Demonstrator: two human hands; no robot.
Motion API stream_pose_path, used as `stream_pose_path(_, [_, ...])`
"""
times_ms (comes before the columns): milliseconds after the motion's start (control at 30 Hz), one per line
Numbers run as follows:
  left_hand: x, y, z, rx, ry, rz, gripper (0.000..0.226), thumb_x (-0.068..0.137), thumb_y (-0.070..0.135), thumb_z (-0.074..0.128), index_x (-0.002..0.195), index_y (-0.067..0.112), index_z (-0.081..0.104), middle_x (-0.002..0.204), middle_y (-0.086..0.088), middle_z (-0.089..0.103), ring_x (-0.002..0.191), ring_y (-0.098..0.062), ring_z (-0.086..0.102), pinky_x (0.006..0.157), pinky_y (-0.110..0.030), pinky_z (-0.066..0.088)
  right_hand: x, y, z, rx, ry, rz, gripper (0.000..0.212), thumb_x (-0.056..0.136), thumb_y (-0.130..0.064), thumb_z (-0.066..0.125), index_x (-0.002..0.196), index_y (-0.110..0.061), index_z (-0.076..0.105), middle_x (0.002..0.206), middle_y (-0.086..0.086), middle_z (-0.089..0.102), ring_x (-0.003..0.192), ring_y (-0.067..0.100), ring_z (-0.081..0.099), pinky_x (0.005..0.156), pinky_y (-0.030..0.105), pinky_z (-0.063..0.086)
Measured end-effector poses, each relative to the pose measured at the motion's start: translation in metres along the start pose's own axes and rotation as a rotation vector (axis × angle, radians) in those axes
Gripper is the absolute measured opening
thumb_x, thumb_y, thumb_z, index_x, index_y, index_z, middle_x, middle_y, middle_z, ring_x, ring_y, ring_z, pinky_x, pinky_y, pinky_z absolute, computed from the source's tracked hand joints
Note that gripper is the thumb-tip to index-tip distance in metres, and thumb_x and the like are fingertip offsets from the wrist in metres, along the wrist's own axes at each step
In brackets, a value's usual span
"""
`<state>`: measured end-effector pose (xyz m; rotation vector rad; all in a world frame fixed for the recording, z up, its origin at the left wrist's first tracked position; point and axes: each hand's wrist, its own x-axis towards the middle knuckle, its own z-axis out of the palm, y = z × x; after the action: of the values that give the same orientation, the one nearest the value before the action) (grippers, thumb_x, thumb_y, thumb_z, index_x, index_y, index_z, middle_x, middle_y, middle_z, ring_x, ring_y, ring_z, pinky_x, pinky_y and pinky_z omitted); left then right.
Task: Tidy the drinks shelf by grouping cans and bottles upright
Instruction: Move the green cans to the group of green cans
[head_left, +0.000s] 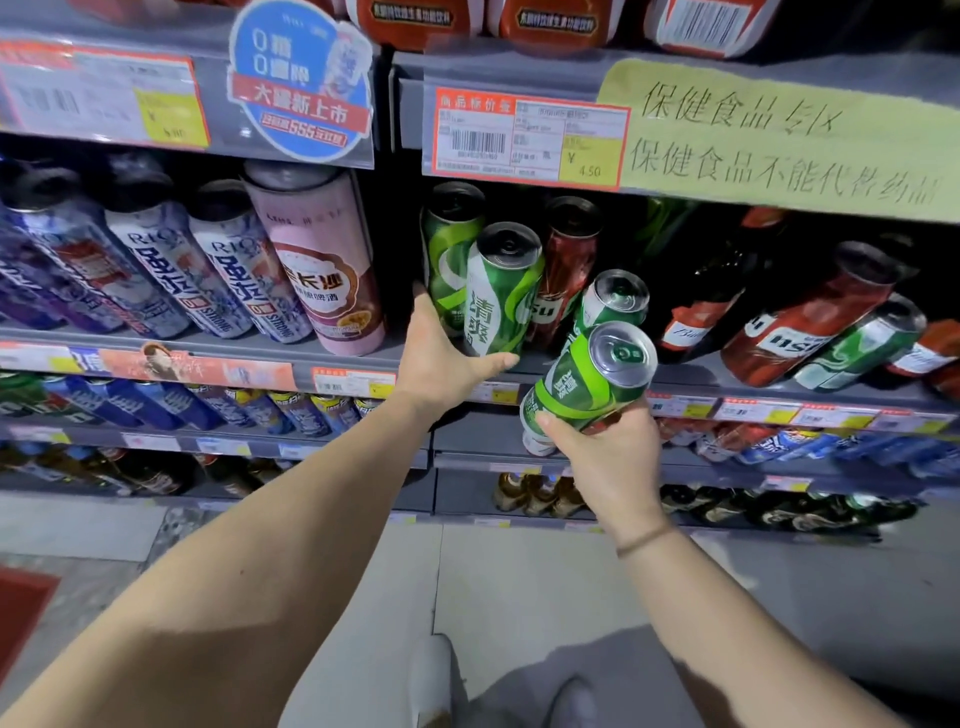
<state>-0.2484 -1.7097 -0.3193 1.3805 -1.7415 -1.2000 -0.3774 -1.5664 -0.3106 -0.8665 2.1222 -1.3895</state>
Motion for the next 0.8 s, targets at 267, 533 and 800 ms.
stream_pose_path(267, [0.006, 0.0, 0.013, 0.085, -0.03, -0.011, 0.105, 0.053, 0.053, 0.087, 0.138, 0.028, 0.032, 0.136, 0.007, 0.053, 0.125, -0.013, 0.052, 0.106, -0.042, 0.045, 0.01, -0.002, -0.006, 0.021, -0.041, -0.004, 0.051, 0.061, -0.025, 0.088, 0.106, -0.022, 0.064, 0.095, -0.013, 0.073, 0.089, 0.003, 0.068, 0.084, 0.03, 0.055])
stream_pose_path(533, [0.004, 0.003, 0.016, 0.241, -0.044, 0.032, 0.09, 0.071, 0.047, 0.08, 0.143, 0.026, 0.031, 0.131, 0.013, 0.06, 0.127, -0.021, 0.049, 0.117, -0.051, 0.02, 0.011, -0.006, -0.016, 0.005, -0.041, -0.01, 0.05, 0.061, -0.025, 0.088, 0.105, -0.023, 0.063, 0.094, -0.013, 0.072, 0.089, 0.003, 0.068, 0.084, 0.03, 0.055])
stream_pose_path(800, [-0.052, 0.019, 0.023, 0.162, 0.381, 0.1, 0.081, 0.073, 0.04, 0.083, 0.138, 0.01, 0.046, 0.128, -0.005, 0.053, 0.121, -0.021, 0.05, 0.103, -0.035, 0.042, 0.009, -0.003, -0.031, 0.009, -0.039, 0.022, 0.052, 0.055, -0.034, 0.085, 0.101, -0.028, 0.062, 0.087, -0.013, 0.073, 0.079, 0.006, 0.07, 0.075, 0.043, 0.059])
